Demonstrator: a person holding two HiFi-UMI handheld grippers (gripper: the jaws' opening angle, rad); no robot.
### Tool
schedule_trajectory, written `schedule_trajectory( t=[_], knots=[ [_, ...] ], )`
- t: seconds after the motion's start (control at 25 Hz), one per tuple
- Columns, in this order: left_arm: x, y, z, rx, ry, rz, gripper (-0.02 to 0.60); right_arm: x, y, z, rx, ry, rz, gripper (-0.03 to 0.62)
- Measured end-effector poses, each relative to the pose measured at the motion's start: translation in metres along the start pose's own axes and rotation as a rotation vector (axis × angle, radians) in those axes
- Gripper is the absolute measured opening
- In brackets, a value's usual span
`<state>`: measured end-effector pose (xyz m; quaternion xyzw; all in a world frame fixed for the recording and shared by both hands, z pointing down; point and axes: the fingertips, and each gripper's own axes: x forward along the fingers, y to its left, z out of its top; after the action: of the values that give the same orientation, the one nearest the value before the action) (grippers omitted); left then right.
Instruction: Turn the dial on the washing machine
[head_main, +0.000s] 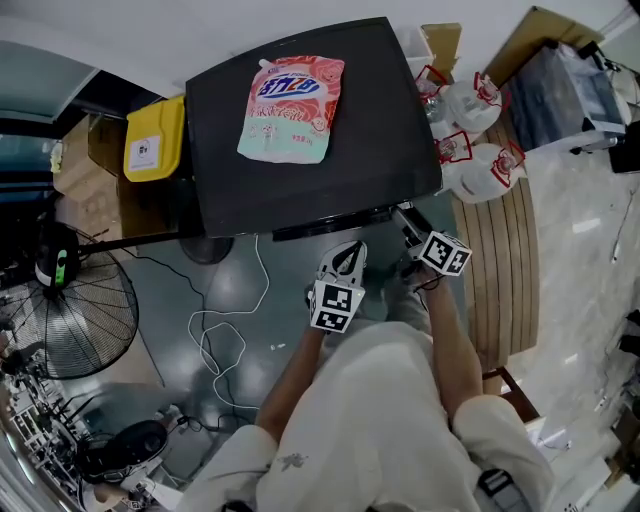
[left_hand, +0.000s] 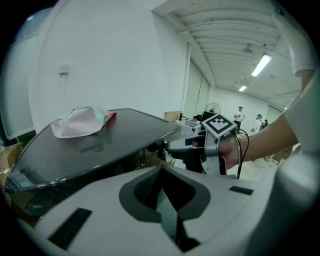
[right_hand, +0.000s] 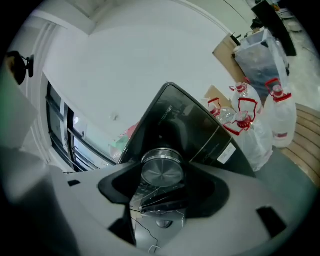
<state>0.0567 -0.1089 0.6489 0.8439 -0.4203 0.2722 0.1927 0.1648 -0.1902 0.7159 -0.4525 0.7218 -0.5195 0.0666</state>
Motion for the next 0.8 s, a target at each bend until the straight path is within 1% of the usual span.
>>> schedule_trajectory(
  t=[0.32, 0.52, 0.8],
  knots=[
    [0.0001, -0.0026, -0.0045, -0.005, 0.009, 0.001, 0.014, 0.0019, 0.0045, -0.0005, 0.159, -0.015, 0.077, 0.276],
    [0.0007, -0.004, -0.0055, -0.009, 0.011, 0.004, 0.012, 0.0024, 0.0033, 0.0007, 0.235, -0.027, 0.108, 0.276],
    [-0.0009, -0.0049, -0.0066, -0.011, 0.013, 0.007, 0.012, 0.0025, 0.0017, 0.0, 0.401, -0.082, 0.17, 0.276]
  ],
)
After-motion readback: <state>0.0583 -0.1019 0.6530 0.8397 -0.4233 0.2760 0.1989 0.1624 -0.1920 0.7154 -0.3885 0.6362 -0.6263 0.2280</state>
